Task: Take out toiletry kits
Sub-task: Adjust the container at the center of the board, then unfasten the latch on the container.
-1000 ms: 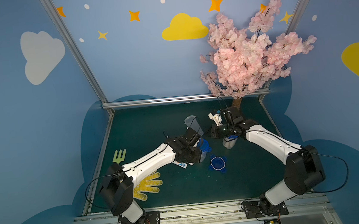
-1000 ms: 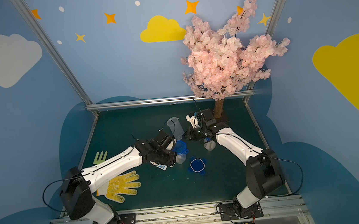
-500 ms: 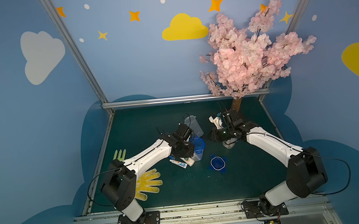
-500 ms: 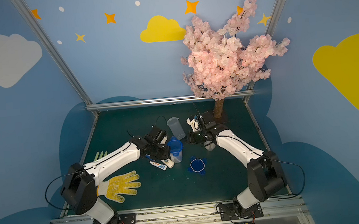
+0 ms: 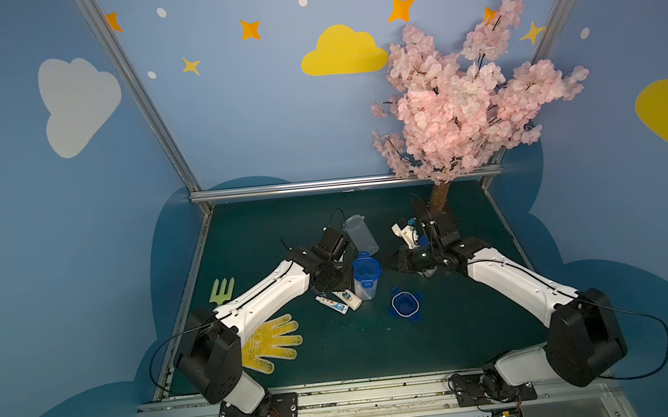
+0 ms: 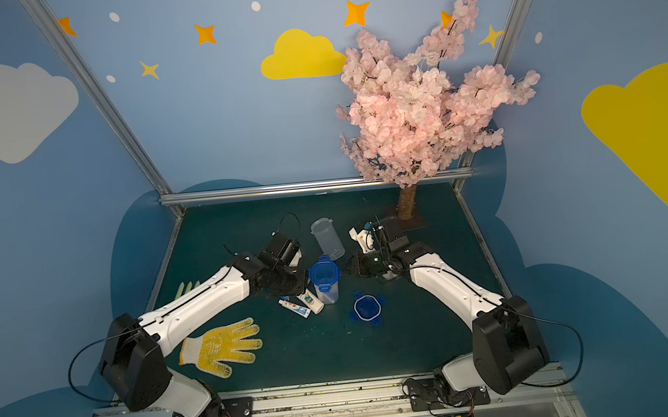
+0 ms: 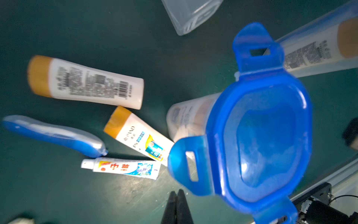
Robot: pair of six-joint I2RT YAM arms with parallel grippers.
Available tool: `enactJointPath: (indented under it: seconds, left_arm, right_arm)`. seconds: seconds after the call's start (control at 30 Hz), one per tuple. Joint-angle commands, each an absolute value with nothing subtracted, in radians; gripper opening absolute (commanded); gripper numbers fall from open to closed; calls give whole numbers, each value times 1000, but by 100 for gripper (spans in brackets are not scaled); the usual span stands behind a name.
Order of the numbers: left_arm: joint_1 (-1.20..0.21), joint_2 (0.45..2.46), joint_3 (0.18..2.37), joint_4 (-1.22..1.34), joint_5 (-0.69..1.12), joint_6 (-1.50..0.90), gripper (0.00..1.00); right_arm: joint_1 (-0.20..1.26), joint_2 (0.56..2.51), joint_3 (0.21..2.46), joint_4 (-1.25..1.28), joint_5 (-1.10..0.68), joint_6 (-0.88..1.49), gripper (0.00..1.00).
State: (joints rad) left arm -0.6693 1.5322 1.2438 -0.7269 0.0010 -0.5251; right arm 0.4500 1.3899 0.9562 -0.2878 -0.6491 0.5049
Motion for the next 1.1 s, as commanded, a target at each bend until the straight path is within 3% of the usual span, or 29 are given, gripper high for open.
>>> enactJointPath:
  seconds: [0.0, 0.13, 0.4, 0.6, 1.07]
  left_arm:
    - [-661, 1459, 1302, -780, -87, -484, 3]
    - [-662, 1428, 1319, -708, -34, -463, 2]
    - [-712, 1594, 1384, -613, 113, -491, 2]
    - [-727, 1682, 1411, -598, 149, -514, 2]
    - [-725, 1715, 1367, -593, 151, -532, 2]
  right_arm:
    - [415, 1367, 886, -105, -786, 600, 11]
    - [373, 1407, 817, 95, -909, 709, 15]
    - [360, 1489, 781, 294, -993, 814, 49]
    - [350, 1546, 775, 318, -1010, 823, 55]
    - [354, 1645, 726, 555, -1081, 937, 58]
